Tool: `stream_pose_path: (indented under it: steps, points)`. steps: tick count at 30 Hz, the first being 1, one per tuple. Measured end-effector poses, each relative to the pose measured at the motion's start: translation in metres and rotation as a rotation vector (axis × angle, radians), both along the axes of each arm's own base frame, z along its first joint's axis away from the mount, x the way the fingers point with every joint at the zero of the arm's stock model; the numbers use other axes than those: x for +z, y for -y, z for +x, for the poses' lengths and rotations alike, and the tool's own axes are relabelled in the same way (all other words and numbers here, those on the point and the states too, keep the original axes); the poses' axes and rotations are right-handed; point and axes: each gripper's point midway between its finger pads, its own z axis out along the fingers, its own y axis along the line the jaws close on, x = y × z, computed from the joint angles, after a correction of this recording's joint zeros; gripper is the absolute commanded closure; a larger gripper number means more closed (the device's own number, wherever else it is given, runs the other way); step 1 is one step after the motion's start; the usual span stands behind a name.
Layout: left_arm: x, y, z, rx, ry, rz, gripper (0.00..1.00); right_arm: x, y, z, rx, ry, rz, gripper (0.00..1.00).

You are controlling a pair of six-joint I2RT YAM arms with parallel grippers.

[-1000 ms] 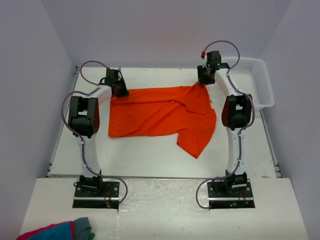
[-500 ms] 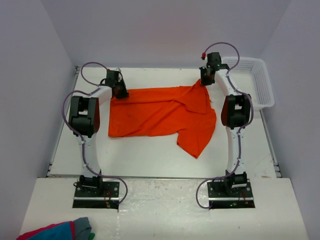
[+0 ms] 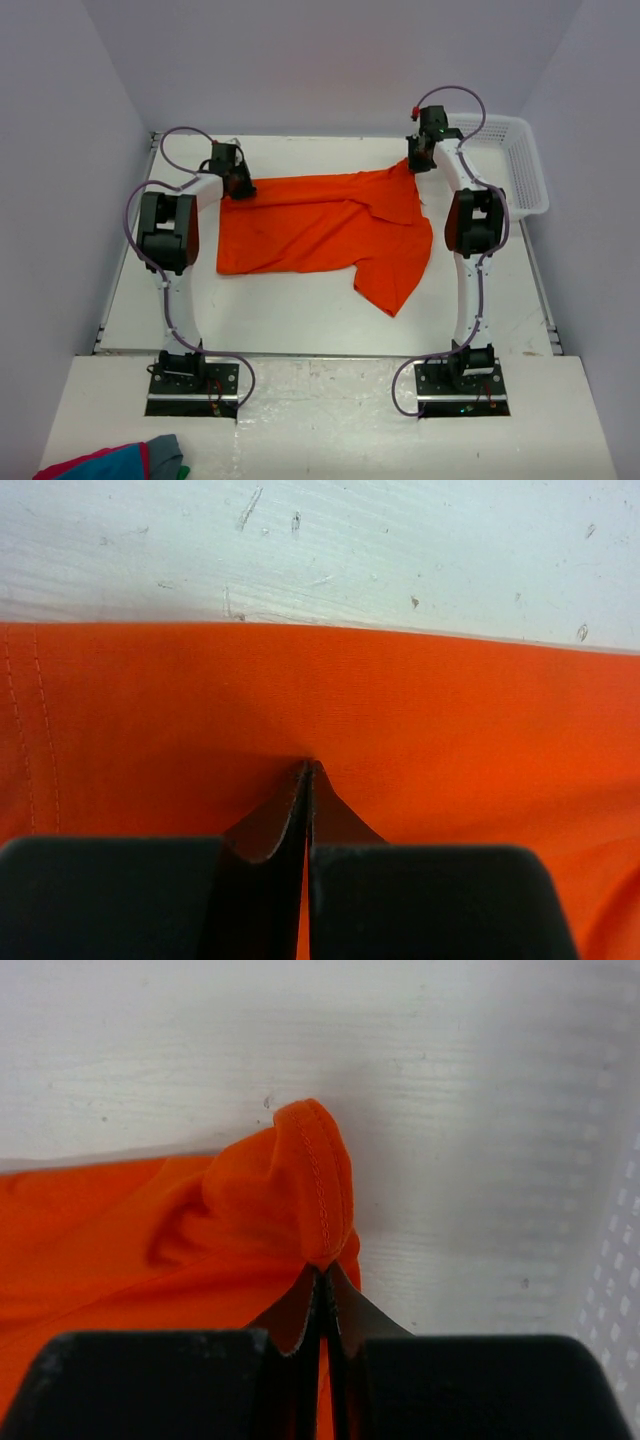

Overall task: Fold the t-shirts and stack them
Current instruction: Fold the flattened tshirt in 1/3 of the way

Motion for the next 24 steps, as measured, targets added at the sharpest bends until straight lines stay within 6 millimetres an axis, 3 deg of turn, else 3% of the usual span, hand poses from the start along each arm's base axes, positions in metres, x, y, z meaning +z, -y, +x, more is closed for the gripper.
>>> stream_pose_path:
  steps: [5, 9, 13, 14, 18, 24]
  points:
    - [0.000, -0.004, 0.002, 0.006, 0.007, -0.004, 1.00, -0.032, 0.006, -0.022, -0.028, -0.093, -0.020, 1.00]
    - [0.001, -0.006, 0.002, 0.008, 0.007, -0.009, 1.00, -0.030, 0.007, -0.027, -0.054, -0.098, -0.018, 1.00]
    - [0.001, -0.007, 0.002, 0.008, 0.006, -0.013, 1.00, -0.033, 0.007, -0.034, -0.073, -0.113, -0.009, 0.73]
    - [0.001, -0.007, 0.002, 0.008, 0.006, -0.013, 1.00, -0.032, 0.007, -0.036, -0.075, -0.112, -0.011, 0.61]
    - [0.001, -0.009, 0.002, 0.010, 0.006, -0.014, 1.00, -0.030, 0.011, -0.043, -0.091, -0.112, -0.024, 0.50]
    - [0.001, -0.010, 0.002, 0.011, 0.010, -0.015, 1.00, -0.019, 0.015, -0.049, -0.104, -0.085, -0.064, 0.44]
